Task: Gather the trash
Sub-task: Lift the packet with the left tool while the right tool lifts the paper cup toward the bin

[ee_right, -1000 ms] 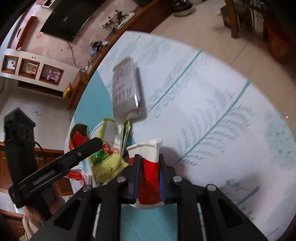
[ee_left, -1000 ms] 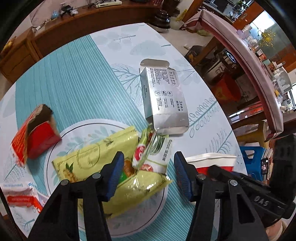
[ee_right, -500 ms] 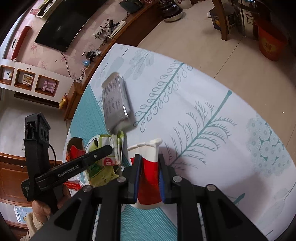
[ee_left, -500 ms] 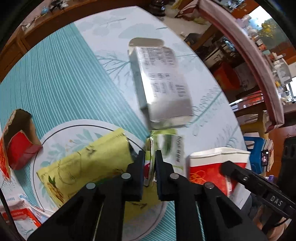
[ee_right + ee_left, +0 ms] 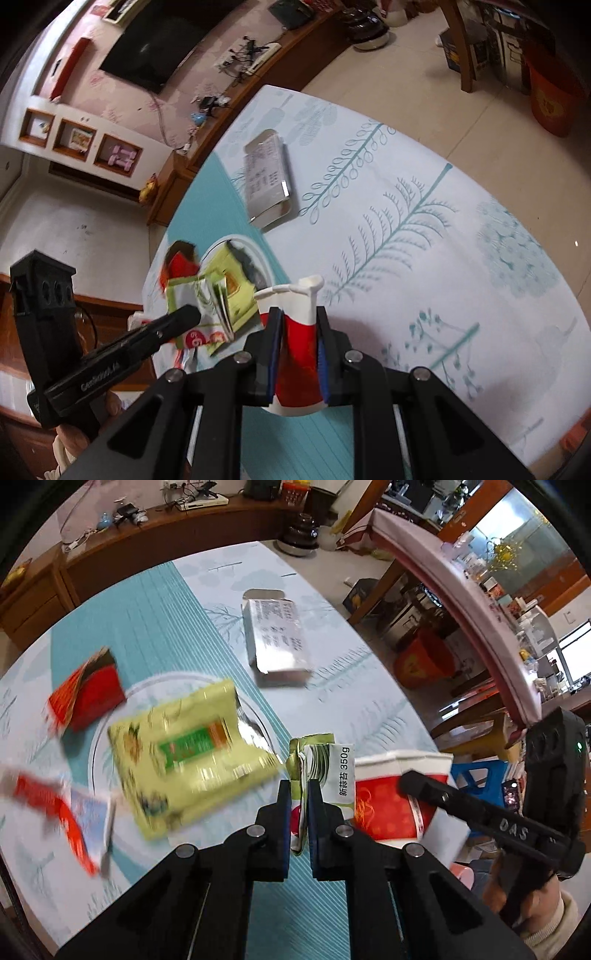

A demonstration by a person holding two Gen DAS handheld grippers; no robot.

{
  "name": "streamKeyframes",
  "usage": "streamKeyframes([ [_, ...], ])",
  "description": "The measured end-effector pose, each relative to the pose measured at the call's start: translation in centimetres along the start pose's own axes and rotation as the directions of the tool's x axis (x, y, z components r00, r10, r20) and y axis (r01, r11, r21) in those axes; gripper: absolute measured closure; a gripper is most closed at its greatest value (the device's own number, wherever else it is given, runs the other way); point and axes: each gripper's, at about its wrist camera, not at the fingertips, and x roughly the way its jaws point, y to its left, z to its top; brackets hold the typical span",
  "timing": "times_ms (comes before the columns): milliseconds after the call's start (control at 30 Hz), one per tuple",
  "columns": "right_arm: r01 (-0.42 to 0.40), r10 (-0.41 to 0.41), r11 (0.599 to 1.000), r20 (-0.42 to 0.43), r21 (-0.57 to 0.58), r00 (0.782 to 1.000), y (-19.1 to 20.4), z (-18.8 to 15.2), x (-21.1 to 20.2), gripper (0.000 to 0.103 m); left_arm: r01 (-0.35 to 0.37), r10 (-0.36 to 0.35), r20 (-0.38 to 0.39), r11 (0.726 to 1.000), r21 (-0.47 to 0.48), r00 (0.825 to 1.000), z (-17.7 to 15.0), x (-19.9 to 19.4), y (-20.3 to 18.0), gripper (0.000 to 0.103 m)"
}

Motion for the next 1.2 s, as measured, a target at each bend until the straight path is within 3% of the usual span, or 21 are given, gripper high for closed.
streamKeyframes([
  [167,-0.03,0.03,0.995,0.004,-0.092,1.0,0.3,-2.5,-4.1,0.086,-0.025,0.026,0.055,0.999,-0.024,0.998,-5.5,-4.8,-2.6,0.098],
  [233,-0.058,0.057,0.988,-0.009,-0.14,0.998,0.1,-3.8,-5.8,0.086,-0.064,0.067,0.101,0.997,-0.04,0.993,-8.6,-6.8,-4.8,0.098],
  [400,-0.112,0.092,0.95,-0.084,-0.293,0.992,-1.1,-7.7,-10.1,0.086,-0.125,0.148,0.187,0.984,-0.127,0.971,-16.1,-9.6,-10.2,0.097],
  [500,-0.132,0.092,0.924,-0.128,-0.358,0.988,-2.8,-10.3,-12.6,0.087,-0.123,0.161,0.198,0.974,-0.191,0.967,-20.4,-10.0,-12.6,0.097],
  [600,-0.144,0.08,0.906,-0.172,-0.399,0.982,-4.9,-12.8,-14.6,0.087,-0.142,0.186,0.182,0.962,-0.233,0.965,-24.5,-10.0,-14.9,0.097],
  [833,-0.156,0.034,0.897,-0.288,-0.414,0.957,-9.3,-17.7,-15.1,0.086,-0.209,0.247,0.099,0.932,-0.295,0.964,-31.0,-8.2,-17.3,0.097],
  [1000,-0.156,0.008,0.904,-0.35,-0.397,0.937,-11.5,-21.0,-13.9,0.086,-0.256,0.277,0.03,0.921,-0.293,0.96,-34.0,-5.9,-17.2,0.097],
  [1200,-0.111,-0.043,0.925,-0.387,-0.365,0.921,-14.2,-24.4,-10.0,0.086,-0.265,0.262,-0.05,0.915,-0.305,0.964,-36.9,0.0,-15.4,0.097],
])
